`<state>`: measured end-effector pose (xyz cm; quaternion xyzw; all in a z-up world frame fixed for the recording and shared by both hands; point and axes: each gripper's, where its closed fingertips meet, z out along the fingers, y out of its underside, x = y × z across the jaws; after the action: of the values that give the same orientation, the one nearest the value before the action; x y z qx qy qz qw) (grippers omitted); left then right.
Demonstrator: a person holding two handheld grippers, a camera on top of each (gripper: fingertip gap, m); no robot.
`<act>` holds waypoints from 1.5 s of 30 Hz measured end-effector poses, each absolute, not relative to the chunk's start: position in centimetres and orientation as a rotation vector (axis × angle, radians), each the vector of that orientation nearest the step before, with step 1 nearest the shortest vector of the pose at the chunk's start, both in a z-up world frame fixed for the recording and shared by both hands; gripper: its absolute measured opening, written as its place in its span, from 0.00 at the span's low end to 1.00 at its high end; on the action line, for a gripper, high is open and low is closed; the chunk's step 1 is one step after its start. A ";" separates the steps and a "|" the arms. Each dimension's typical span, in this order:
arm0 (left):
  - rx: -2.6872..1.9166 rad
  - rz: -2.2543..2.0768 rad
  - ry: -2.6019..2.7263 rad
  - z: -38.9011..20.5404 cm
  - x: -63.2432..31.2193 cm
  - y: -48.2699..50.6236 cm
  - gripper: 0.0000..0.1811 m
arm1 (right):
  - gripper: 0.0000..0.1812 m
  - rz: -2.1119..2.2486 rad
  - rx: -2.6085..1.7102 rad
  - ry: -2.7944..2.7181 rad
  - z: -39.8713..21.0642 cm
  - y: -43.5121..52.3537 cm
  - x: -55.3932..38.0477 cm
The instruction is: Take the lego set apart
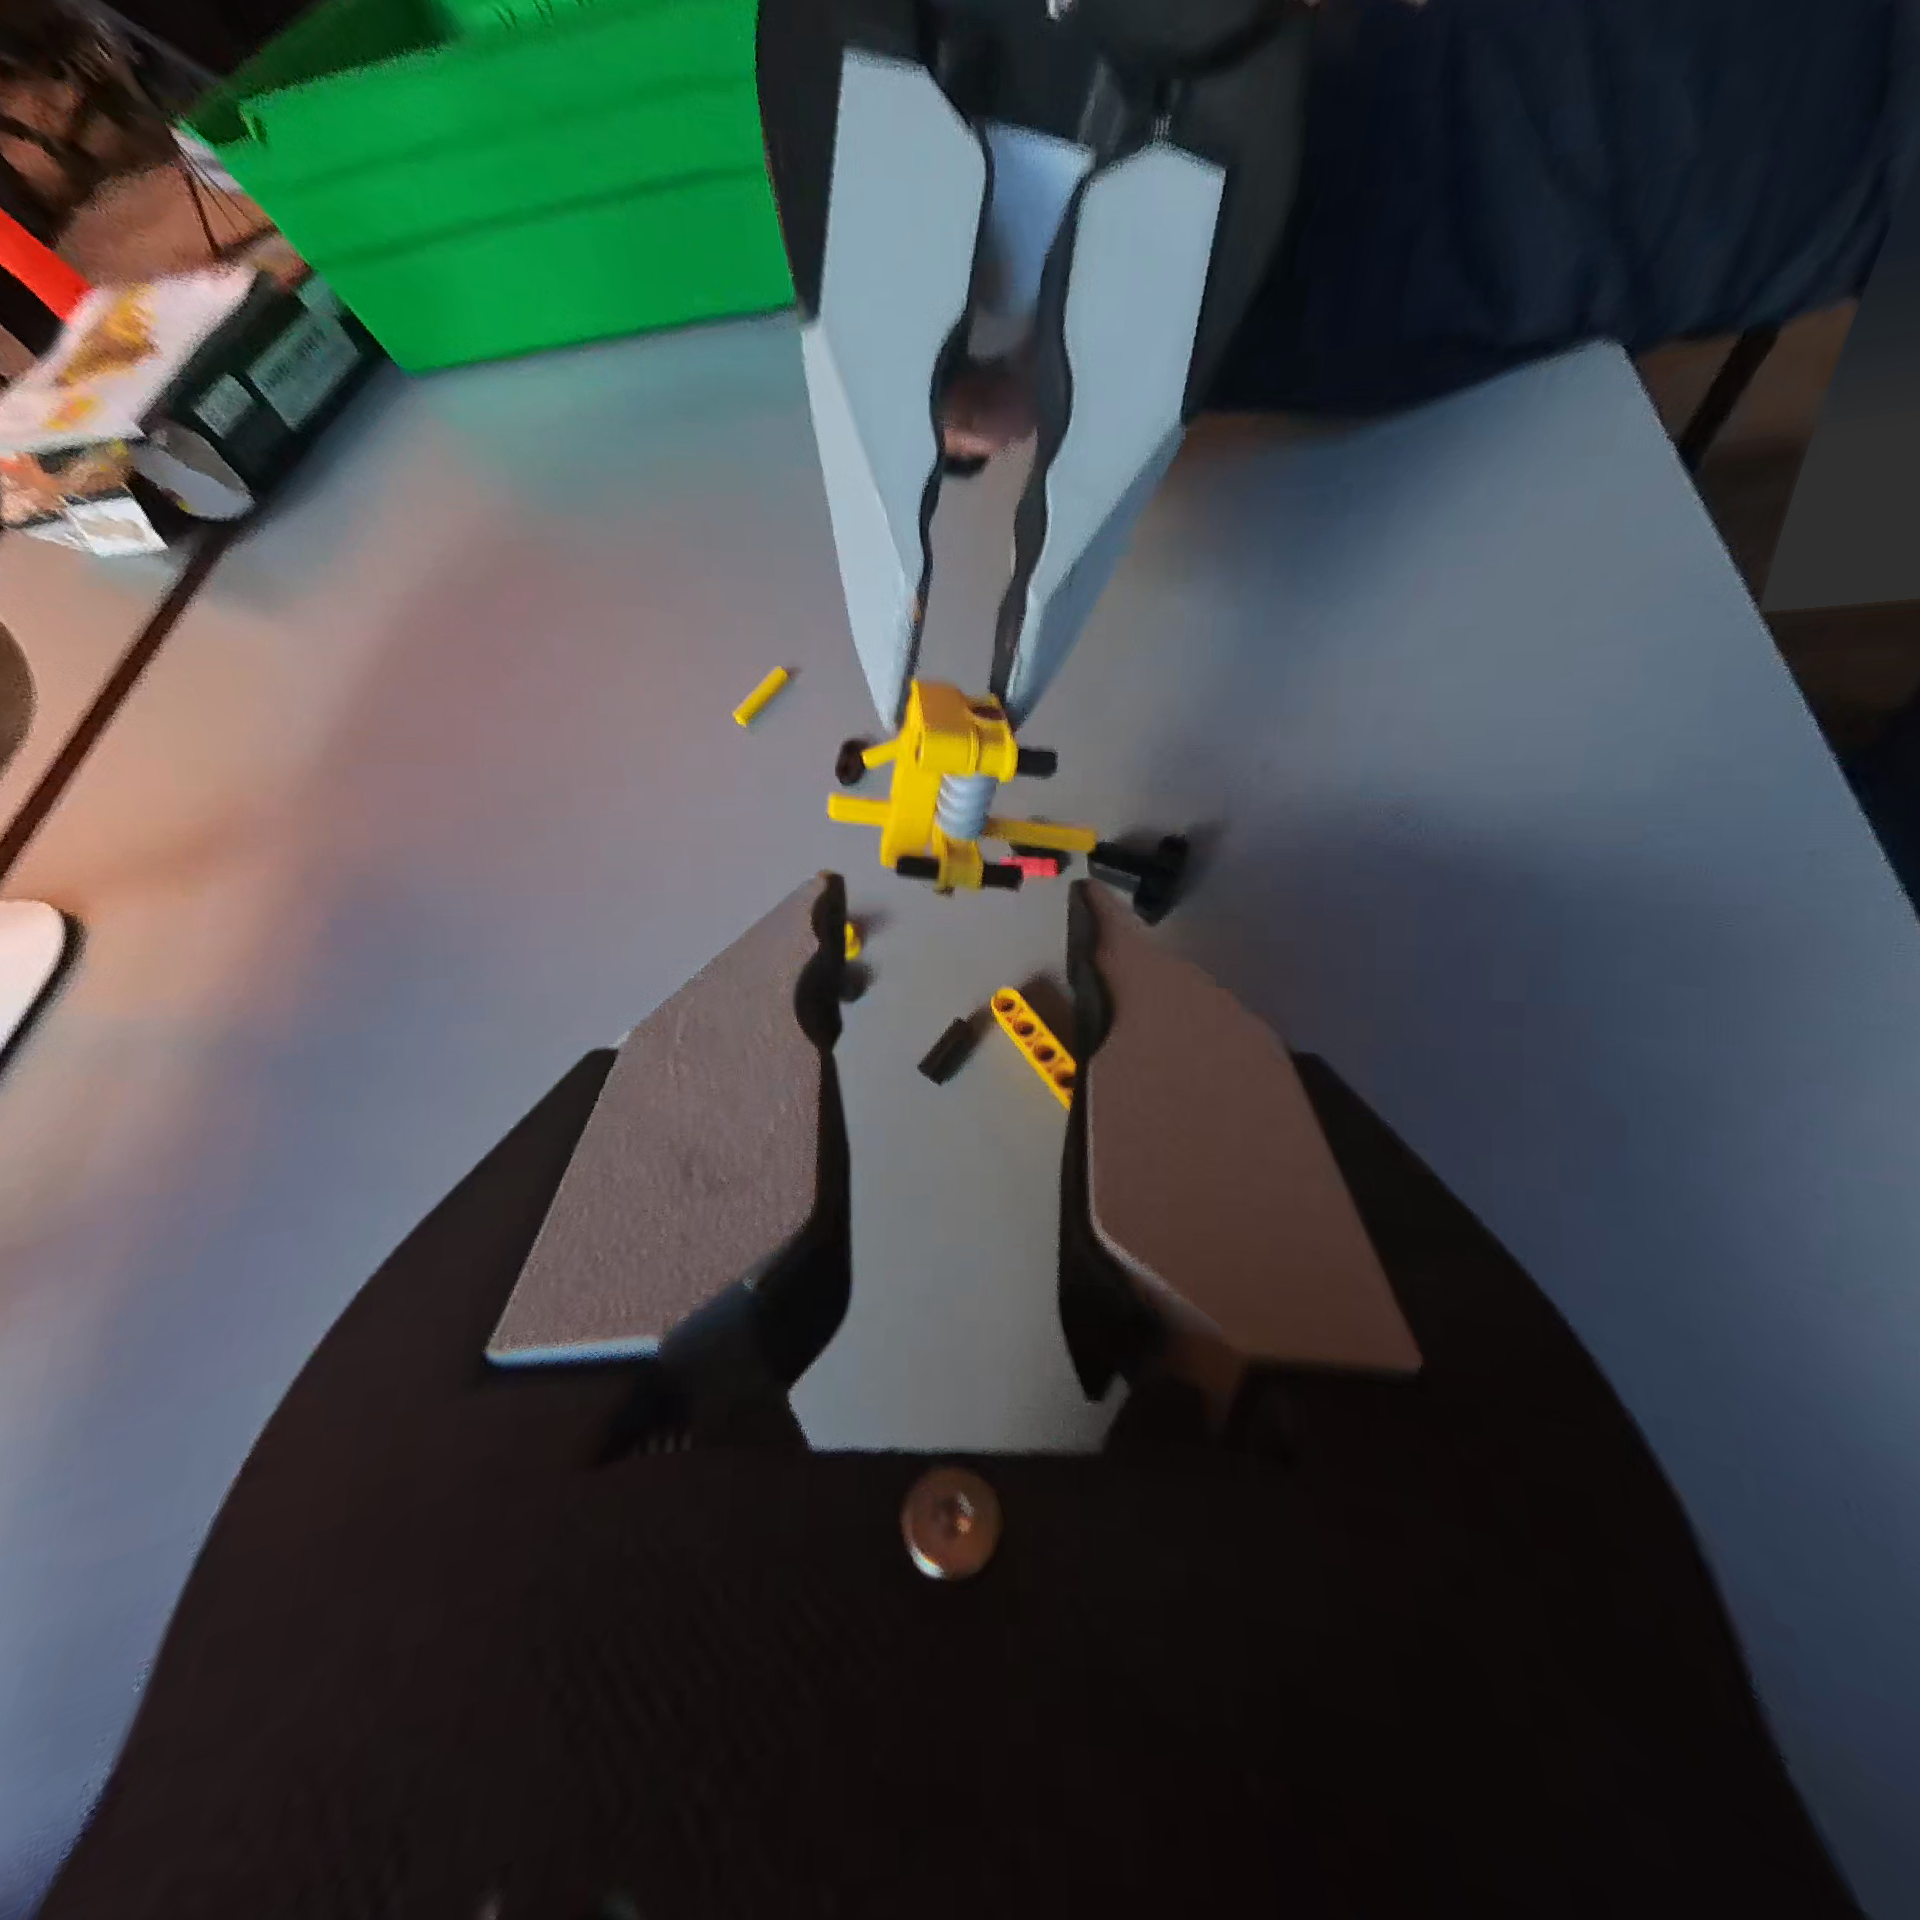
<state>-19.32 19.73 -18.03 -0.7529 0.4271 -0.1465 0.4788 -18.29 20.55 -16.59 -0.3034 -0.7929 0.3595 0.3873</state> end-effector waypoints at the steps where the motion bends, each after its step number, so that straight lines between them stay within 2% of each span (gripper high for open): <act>1: -1.818 -0.361 1.046 -17.8 -19.0 19.7 0.24 | 0.07 0.921 -0.776 -2.013 -16.5 20.6 -18.3; 4: -1.842 -0.258 1.046 -18.5 -19.1 20.4 0.24 | 0.07 0.960 -0.789 -1.988 -16.1 20.6 -18.5; 5: -1.858 -0.178 1.038 -18.8 -19.6 21.0 0.16 | 0.07 0.966 -0.807 -1.973 -15.8 21.0 -18.5; 7: -1.820 -0.067 1.033 -18.4 -20.3 21.6 0.12 | 0.07 0.975 -0.840 -1.964 -15.9 21.5 -18.5; 11: -1.782 -0.175 1.061 -17.7 -19.5 20.6 0.06 | 0.07 1.022 -0.850 -1.948 -15.4 21.7 -18.2; 17: -1.852 -0.282 0.973 -17.8 -20.2 20.9 0.17 | 0.07 1.196 -0.799 -2.042 -16.1 19.0 -17.6; 21: -1.742 -0.207 1.081 -17.8 -18.9 20.5 0.23 | 0.07 1.620 -0.940 -1.853 -13.1 19.6 -17.7; 28: -1.570 -0.150 0.953 -14.1 -17.1 21.3 0.22 | 0.07 2.024 -1.097 -1.649 -12.0 20.5 -18.4; 31: -1.562 -0.126 0.915 -13.6 -17.5 21.5 0.17 | 0.07 2.114 -1.123 -1.596 -12.0 20.5 -18.8; 36: -1.654 -0.158 0.902 -14.5 -18.0 21.7 0.13 | 0.07 2.160 -1.229 -1.613 -13.2 21.1 -19.2; 38: -1.737 -0.166 0.846 -15.0 -18.7 22.2 0.12 | 0.02 2.039 -1.311 -1.643 -14.3 22.0 -19.5; 41: -1.885 -0.178 0.718 -16.2 -20.3 23.0 0.12 | 0.09 1.735 -1.390 -1.630 -15.5 24.3 -20.1; 42: -1.926 -0.085 0.697 -16.8 -21.5 23.4 0.12 | 0.13 1.650 -1.400 -1.636 -15.5 24.8 -20.1; 45: -1.979 0.308 0.786 -18.6 -24.2 24.2 0.12 | 0.12 1.469 -1.302 -1.654 -14.4 24.4 -20.2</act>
<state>-24.23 24.19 -18.65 -0.8095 0.3213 0.1260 0.4750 -20.20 24.39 -14.39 -0.4863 -0.6180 0.5488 0.2836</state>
